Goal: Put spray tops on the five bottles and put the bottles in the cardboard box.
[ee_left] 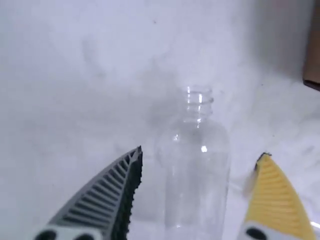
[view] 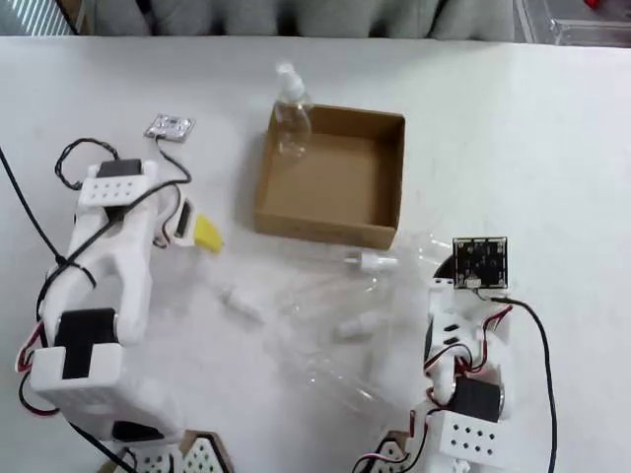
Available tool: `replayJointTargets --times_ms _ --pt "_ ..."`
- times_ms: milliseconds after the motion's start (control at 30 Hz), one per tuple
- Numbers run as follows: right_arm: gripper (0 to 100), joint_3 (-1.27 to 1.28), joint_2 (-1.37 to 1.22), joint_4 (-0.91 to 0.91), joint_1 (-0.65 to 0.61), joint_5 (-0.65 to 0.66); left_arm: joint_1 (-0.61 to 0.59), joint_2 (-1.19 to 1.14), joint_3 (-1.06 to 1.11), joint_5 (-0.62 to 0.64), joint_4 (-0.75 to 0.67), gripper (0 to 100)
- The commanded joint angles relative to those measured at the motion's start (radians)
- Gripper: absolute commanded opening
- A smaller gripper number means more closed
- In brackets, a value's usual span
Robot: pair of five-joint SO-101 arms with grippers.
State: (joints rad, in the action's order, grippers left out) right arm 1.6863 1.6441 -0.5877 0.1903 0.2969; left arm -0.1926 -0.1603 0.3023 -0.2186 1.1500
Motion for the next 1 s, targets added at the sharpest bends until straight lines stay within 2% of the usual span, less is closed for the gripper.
replayJointTargets --times_ms 0,400,500,600,700,767,967 --pt "1.6 0.009 -0.004 -0.002 0.008 0.000 0.001 -0.013 -0.055 -0.012 -0.034 34" --pt "1.6 0.009 -0.004 -0.002 0.007 0.000 0.015 -0.077 -0.052 -0.003 -0.072 32" --pt "1.6 0.009 -0.002 -0.002 0.007 0.000 0.015 -0.077 -0.060 -0.003 -0.074 21" --pt "1.6 0.009 -0.002 -0.002 0.007 0.000 0.028 -0.077 -0.064 -0.003 -0.074 1" --pt "1.6 0.009 -0.002 -0.002 0.007 0.000 0.039 -0.076 -0.057 0.006 -0.064 6" --pt "1.6 0.009 -0.002 -0.002 0.007 0.000 0.036 -0.076 -0.064 0.043 -0.066 2" --pt "1.6 0.009 -0.002 -0.002 0.007 0.000 0.035 -0.008 -0.097 0.118 -0.064 2"
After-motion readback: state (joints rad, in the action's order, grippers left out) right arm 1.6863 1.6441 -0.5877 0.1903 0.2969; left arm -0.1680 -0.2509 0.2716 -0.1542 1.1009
